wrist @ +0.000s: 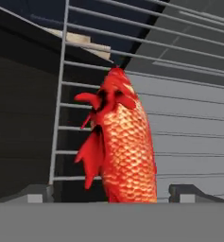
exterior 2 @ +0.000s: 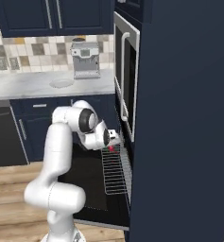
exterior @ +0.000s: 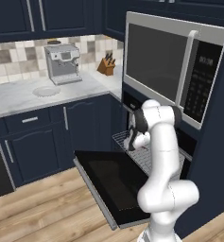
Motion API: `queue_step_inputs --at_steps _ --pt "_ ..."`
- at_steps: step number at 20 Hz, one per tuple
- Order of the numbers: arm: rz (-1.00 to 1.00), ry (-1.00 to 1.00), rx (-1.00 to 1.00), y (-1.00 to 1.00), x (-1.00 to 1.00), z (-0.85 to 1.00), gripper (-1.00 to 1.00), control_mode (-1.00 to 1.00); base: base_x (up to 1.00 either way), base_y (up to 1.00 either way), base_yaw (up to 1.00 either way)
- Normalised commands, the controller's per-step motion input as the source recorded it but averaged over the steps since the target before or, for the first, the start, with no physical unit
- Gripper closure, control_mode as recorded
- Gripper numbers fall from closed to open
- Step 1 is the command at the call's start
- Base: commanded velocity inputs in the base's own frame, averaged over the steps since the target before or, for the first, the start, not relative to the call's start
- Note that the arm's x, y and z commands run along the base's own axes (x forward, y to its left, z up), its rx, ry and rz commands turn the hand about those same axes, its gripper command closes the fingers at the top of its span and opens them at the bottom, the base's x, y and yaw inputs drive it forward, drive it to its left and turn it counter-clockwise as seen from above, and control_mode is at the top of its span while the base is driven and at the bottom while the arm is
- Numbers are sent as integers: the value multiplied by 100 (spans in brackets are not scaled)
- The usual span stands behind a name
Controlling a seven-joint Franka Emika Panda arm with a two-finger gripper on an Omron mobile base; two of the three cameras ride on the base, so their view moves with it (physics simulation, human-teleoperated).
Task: Place the fish on the rack of the oven, and slide the rack back inside. Close the oven door.
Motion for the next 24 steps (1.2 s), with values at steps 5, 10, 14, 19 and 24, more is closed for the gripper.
queue_step_inputs --at_steps 5,10,14,19,24 --pt "0 -6 -11 64 -24 37 -100 -100 0 0 0" --pt "0 -1 -5 76 -47 41 -100 -100 0 0 0" --pt "0 0 -2 44 -22 0 -100 -100 0 0 0" --pt "0 1 13 -32 13 -23 -100 -100 0 0 0" --pt "0 2 20 -5 35 -23 -100 -100 0 0 0"
